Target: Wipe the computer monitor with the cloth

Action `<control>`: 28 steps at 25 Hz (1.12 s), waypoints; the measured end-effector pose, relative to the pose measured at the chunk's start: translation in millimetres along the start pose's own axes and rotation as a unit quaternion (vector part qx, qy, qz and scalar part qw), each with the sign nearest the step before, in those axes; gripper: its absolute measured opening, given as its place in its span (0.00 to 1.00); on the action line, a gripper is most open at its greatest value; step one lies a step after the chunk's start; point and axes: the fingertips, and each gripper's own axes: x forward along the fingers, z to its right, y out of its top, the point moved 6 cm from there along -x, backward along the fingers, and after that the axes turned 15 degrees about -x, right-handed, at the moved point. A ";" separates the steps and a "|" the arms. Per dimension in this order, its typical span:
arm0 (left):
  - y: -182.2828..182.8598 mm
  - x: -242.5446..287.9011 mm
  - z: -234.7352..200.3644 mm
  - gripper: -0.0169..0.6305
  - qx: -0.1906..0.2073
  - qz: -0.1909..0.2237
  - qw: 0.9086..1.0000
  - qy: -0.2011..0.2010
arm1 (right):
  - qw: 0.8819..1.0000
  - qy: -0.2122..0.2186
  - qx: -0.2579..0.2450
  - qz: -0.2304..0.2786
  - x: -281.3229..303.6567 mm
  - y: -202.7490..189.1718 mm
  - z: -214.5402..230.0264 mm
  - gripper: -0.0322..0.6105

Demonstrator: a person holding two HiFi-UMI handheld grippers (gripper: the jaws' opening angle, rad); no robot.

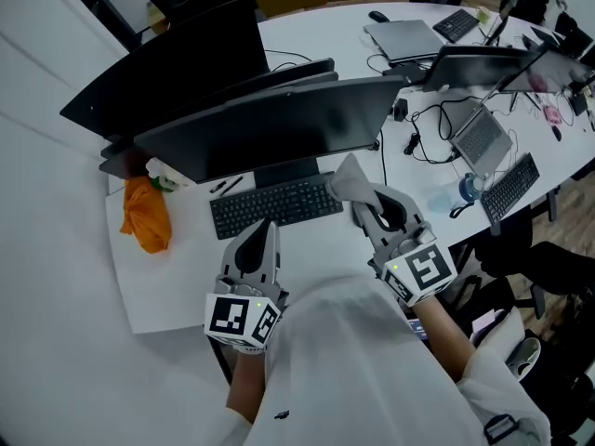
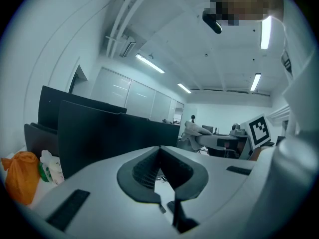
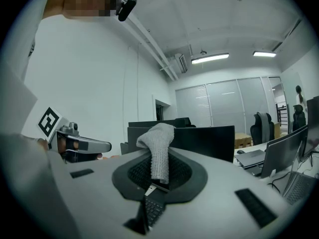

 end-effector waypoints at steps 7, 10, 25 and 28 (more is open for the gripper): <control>0.4 6.3 1.9 0.06 0.003 0.000 1.000 -0.002 | 1.000 0.003 0.004 -0.003 0.2 -0.1 -0.1 0.10; -0.8 8.1 2.8 0.06 0.000 0.000 1.000 -0.004 | 1.000 0.002 0.008 -0.006 -1.1 -2.6 -0.5 0.10; -5.5 2.4 3.5 0.05 0.000 -0.007 1.000 0.009 | 1.000 0.010 0.011 -0.017 -3.6 -10.5 -2.6 0.10; -6.8 2.6 3.1 0.06 -0.001 -0.005 1.000 0.009 | 1.000 0.011 0.011 -0.016 -2.7 -10.1 -2.3 0.10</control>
